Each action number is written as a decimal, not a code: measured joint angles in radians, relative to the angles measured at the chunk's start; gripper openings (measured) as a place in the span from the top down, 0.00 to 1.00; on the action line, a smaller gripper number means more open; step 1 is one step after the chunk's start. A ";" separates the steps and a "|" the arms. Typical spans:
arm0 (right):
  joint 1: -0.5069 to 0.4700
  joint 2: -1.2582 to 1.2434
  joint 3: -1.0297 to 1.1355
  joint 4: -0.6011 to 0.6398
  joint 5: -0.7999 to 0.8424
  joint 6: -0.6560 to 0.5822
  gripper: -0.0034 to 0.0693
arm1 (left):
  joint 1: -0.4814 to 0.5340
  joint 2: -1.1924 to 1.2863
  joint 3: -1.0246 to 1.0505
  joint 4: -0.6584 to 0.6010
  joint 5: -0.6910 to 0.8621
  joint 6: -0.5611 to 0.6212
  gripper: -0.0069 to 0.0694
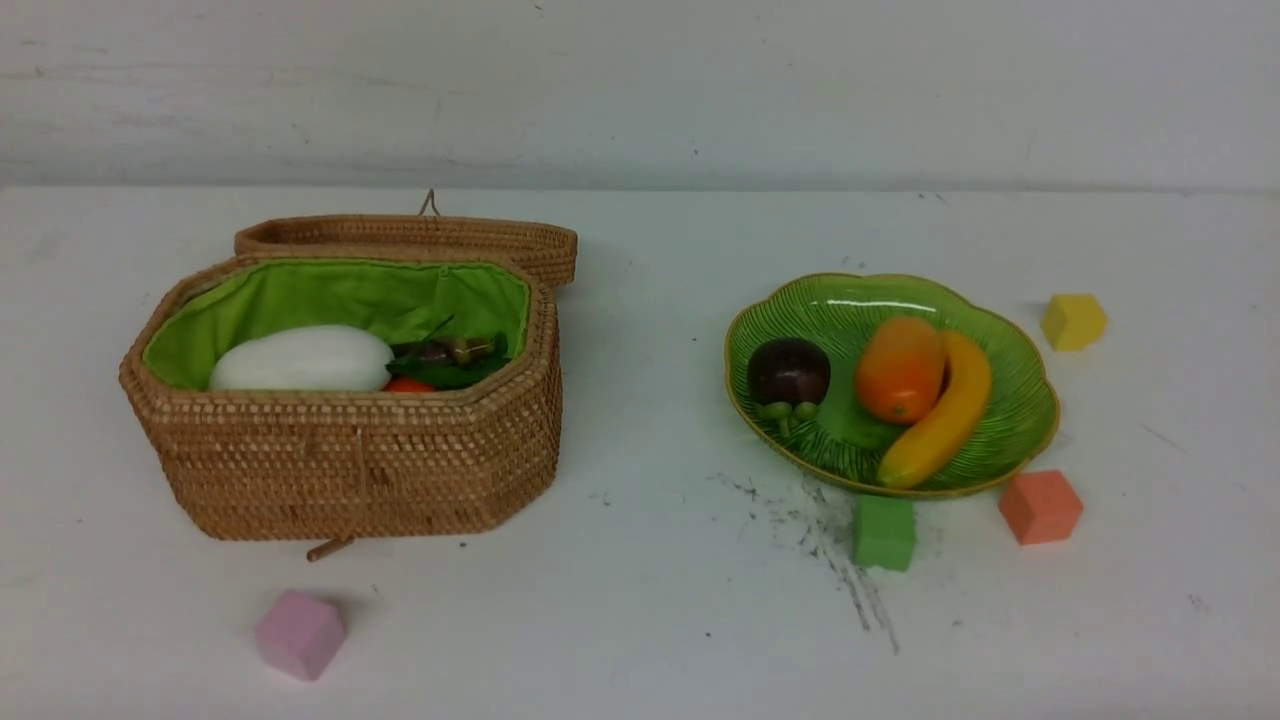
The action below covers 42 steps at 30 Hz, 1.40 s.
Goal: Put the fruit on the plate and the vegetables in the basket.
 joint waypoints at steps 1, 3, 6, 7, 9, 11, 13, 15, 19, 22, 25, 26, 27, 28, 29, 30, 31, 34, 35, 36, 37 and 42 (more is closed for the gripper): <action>0.000 0.000 0.001 0.004 -0.005 -0.001 0.93 | 0.000 0.000 0.000 0.000 0.000 0.000 0.60; 0.000 0.000 0.001 0.009 -0.009 -0.001 0.93 | 0.000 0.000 0.000 0.000 0.000 0.000 0.60; 0.000 0.000 0.002 0.013 -0.012 -0.002 0.93 | 0.000 0.000 0.000 0.000 0.000 0.000 0.60; 0.000 0.000 0.002 0.013 -0.012 -0.002 0.93 | 0.000 0.000 0.000 0.000 0.000 0.000 0.60; 0.000 0.000 0.002 0.014 -0.013 -0.002 0.93 | 0.000 0.000 0.000 0.000 0.000 0.000 0.60; 0.000 0.000 0.002 0.015 -0.013 -0.002 0.93 | 0.000 0.000 0.000 0.000 0.000 0.000 0.60; 0.000 0.000 0.002 0.015 -0.013 -0.003 0.93 | 0.000 0.000 0.000 0.000 0.000 0.000 0.60; 0.000 0.000 0.002 0.015 -0.013 -0.003 0.93 | 0.000 0.000 0.000 0.000 0.000 0.000 0.60; 0.000 0.000 0.002 0.015 -0.013 -0.003 0.92 | 0.000 0.000 0.000 0.000 0.000 0.000 0.60; 0.000 0.000 0.002 0.015 -0.013 -0.004 0.91 | 0.000 0.000 0.000 0.000 0.000 0.000 0.60; 0.000 0.000 0.002 0.015 -0.013 -0.004 0.91 | 0.000 0.000 0.000 0.000 0.000 0.000 0.60; 0.000 0.000 0.002 0.015 -0.013 -0.004 0.91 | 0.000 0.000 0.000 0.000 0.000 0.000 0.60; 0.000 0.000 0.002 0.016 -0.013 -0.004 0.90 | 0.000 0.000 0.000 0.000 0.000 0.000 0.60; 0.000 0.000 0.002 0.016 -0.013 -0.004 0.90 | 0.000 0.000 0.000 0.000 0.000 0.000 0.60; 0.000 0.000 0.002 0.016 -0.013 -0.004 0.90 | 0.000 0.000 0.000 0.000 0.000 0.000 0.60; 0.000 0.000 0.002 0.016 -0.013 -0.004 0.90 | 0.000 0.000 0.000 0.000 0.000 0.000 0.60; 0.000 0.000 0.002 0.016 -0.013 -0.004 0.90 | 0.000 0.000 0.000 0.000 0.000 0.000 0.60; 0.000 0.000 0.002 0.016 -0.013 -0.004 0.90 | -0.001 0.000 0.000 0.000 0.000 0.000 0.60; 0.000 0.000 0.002 0.016 -0.013 -0.004 0.89 | -0.005 0.000 0.000 0.000 0.000 0.000 0.60; 0.000 0.000 0.002 0.016 -0.013 -0.004 0.89 | -0.013 0.000 0.000 0.000 0.000 0.000 0.60; 0.000 0.000 0.002 0.016 -0.013 -0.004 0.89 | -0.024 0.000 0.000 0.000 0.000 0.000 0.60; 0.000 0.000 0.002 0.016 -0.013 -0.004 0.89 | -0.060 0.000 0.000 0.000 0.000 0.000 0.60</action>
